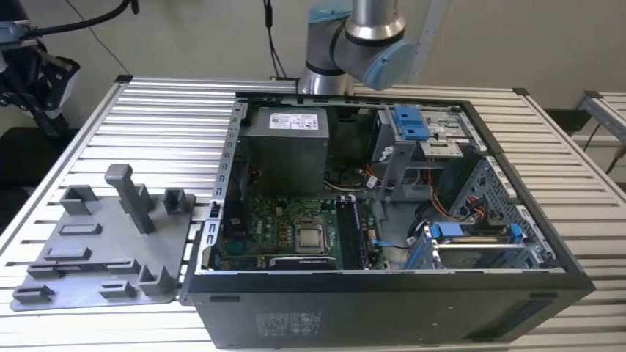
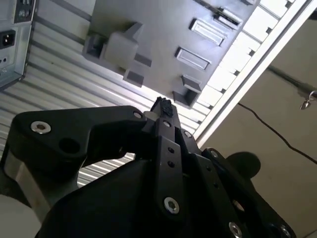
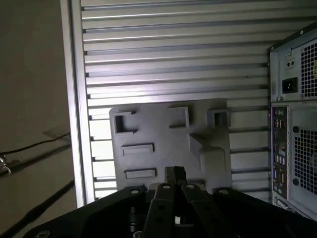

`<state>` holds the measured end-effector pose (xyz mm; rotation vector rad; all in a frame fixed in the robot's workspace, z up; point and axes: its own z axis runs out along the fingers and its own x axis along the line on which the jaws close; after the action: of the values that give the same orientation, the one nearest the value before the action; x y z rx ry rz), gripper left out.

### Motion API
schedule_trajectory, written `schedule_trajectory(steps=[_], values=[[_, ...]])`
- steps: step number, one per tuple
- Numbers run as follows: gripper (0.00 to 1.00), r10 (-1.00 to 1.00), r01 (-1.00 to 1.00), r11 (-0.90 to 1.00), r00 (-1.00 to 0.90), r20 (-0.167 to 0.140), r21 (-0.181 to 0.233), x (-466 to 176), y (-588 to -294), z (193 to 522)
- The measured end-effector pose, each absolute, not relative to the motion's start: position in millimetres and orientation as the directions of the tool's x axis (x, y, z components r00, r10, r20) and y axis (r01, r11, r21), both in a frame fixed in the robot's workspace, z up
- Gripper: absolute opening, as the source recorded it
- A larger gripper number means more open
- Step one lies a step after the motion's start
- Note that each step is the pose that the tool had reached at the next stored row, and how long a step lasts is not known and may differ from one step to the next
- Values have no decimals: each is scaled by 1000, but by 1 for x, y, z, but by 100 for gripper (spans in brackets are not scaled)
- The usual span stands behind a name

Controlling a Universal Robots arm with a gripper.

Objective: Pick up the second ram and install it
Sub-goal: 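Reach for the second ram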

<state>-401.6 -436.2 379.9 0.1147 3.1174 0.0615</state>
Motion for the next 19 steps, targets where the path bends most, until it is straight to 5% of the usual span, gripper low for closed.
schedule_trajectory(steps=[19], values=[[11,75,75,996,-997,-20,40,-401,-506,376]])
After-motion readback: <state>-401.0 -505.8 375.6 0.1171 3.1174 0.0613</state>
